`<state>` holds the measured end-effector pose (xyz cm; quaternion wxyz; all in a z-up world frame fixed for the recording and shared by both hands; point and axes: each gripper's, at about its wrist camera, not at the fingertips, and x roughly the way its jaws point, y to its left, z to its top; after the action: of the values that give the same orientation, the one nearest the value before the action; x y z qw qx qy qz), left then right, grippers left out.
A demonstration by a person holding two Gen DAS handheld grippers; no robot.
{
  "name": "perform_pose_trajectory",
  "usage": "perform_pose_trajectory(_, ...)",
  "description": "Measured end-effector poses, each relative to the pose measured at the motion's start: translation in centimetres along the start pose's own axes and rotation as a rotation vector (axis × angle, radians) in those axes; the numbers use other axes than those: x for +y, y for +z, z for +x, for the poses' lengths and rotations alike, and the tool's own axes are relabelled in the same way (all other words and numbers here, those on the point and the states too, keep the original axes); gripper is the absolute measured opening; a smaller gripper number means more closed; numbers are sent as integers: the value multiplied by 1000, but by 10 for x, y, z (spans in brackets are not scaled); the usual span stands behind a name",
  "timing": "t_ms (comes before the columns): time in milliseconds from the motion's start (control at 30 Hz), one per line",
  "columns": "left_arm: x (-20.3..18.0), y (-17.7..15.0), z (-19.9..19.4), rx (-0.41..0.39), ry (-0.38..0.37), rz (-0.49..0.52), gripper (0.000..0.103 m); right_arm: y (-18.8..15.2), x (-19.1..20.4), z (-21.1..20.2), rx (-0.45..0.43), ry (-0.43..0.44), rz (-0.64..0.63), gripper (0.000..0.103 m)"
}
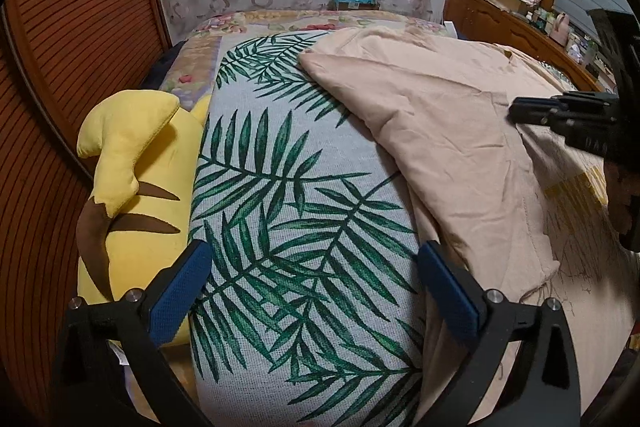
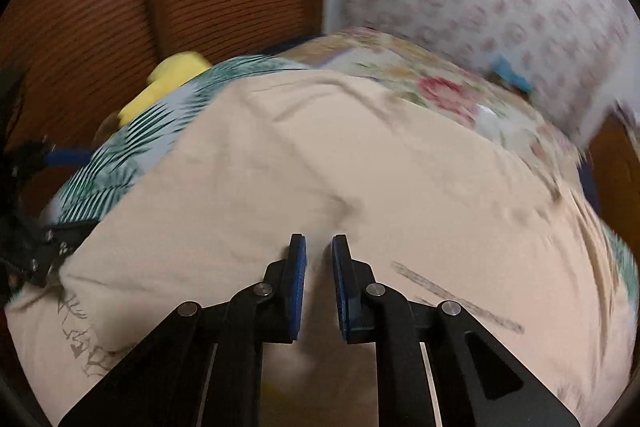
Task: Fold small clothes
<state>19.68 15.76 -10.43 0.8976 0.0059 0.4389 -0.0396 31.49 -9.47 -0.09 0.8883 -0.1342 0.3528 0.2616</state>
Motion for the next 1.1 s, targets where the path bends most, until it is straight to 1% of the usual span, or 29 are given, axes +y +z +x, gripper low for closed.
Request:
perform_pose_trajectory(67, -1, 0, 0, 0, 0, 0, 103, -3, -12, -3, -1, 9, 54, 14)
perform_pose_trajectory(167, 0, 0, 0, 0, 2, 1, 103, -8, -16, -12, -23, 11, 76, 15)
perform_pose_trajectory(300, 0, 0, 0, 0, 1, 0, 103, -28, -17, -39, -76, 17, 102, 20)
perform_pose_trajectory(367, 1, 0, 0, 0, 0, -2, 103, -44, -23, -52, -89, 16, 122, 27)
perform_pose_trajectory(433, 0, 0, -1, 0, 0, -3, 103, -63, -34, -66, -97, -6, 143, 41)
perform_pose_trajectory(533, 0, 0, 0, 0, 0, -3, 103, -85, -51, -81, -93, -64, 188, 47)
perform_pose_trajectory(700, 1, 0, 0, 0, 2, -4, 103, -125, -95, -107, -103, -153, 320, 51)
perform_pose_trajectory(733, 1, 0, 0, -1, 8, -4, 103, -131, -102, -111, -104, -165, 347, 54)
perform_pose_trajectory(800, -2, -1, -3, -9, 38, 0, 103, -144, -119, -119, -107, -188, 404, 57)
perform_pose_trajectory(867, -4, -1, -8, -23, 78, 3, 103, -155, -133, -128, -117, -205, 456, 57)
perform_pose_trajectory(900, -5, -1, -12, -34, 83, -1, 103, -162, -141, -134, -127, -218, 478, 57)
perform_pose_trajectory(967, -8, 2, -20, -53, 61, -16, 103, -169, -147, -141, -135, -244, 499, 58)
perform_pose_trajectory(1100, -24, 9, -35, -97, 60, -8, 103, -184, -159, -148, -129, -296, 526, 58)
